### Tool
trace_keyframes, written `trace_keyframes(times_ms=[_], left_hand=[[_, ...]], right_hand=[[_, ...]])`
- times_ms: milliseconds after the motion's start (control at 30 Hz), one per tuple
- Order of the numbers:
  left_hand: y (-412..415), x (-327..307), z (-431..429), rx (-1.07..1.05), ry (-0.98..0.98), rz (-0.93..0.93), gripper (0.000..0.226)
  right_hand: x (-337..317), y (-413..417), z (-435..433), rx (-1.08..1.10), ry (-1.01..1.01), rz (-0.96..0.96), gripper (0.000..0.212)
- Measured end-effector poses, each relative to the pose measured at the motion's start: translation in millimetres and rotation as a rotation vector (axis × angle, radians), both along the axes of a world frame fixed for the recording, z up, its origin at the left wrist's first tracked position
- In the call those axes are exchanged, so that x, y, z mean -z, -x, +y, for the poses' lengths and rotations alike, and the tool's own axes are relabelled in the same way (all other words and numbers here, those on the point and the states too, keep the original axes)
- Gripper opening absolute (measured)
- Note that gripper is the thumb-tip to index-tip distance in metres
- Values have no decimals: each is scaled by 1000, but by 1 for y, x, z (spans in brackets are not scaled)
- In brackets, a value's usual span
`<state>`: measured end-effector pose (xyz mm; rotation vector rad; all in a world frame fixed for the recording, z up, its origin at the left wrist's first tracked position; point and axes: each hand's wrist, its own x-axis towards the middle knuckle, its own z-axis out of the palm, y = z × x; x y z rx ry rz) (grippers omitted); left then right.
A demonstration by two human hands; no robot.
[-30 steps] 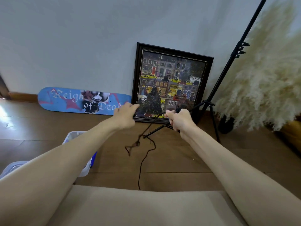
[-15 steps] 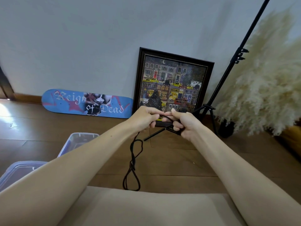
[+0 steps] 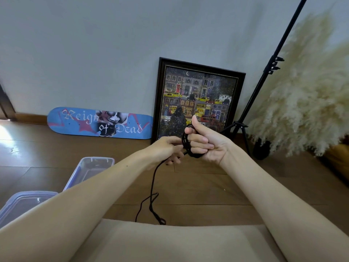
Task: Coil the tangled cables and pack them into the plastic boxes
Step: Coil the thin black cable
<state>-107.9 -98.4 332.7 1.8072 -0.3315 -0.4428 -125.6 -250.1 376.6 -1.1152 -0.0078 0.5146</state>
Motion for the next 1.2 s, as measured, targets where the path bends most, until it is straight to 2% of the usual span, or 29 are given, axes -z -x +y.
trace_keyframes(times_ms=[267, 333, 467, 567, 633, 733, 833, 900, 1067, 1200], left_hand=[[-5, -1, -6, -80, -112, -215, 31], [-5, -3, -7, -89, -111, -206, 30], [2, -2, -16, -81, -127, -186, 33], [4, -3, -17, -132, -170, -223, 35], [1, -6, -9, -241, -196, -296, 35], [-8, -14, 6, -403, -138, -409, 33], [-14, -17, 13, -497, -103, -473, 33], [-13, -15, 12, -487, -107, -467, 32], [-13, -13, 9, -459, -77, -456, 30], [-19, -19, 11, -500, -42, -473, 30]], right_hand=[[-7, -2, -16, 73, -249, 65, 64], [-7, -2, -19, 106, -279, 92, 68], [-6, -6, -14, 215, -294, 85, 58], [-6, -6, -15, 165, -227, 74, 55], [-8, -3, -19, 46, -78, 75, 57], [-10, 0, -21, -51, 119, 133, 63], [-10, -3, -21, 6, 108, 162, 61], [-13, -3, -23, 0, 123, 147, 58], [-14, 3, -20, -196, 171, 132, 62], [-14, 7, -14, -359, 227, 117, 55]])
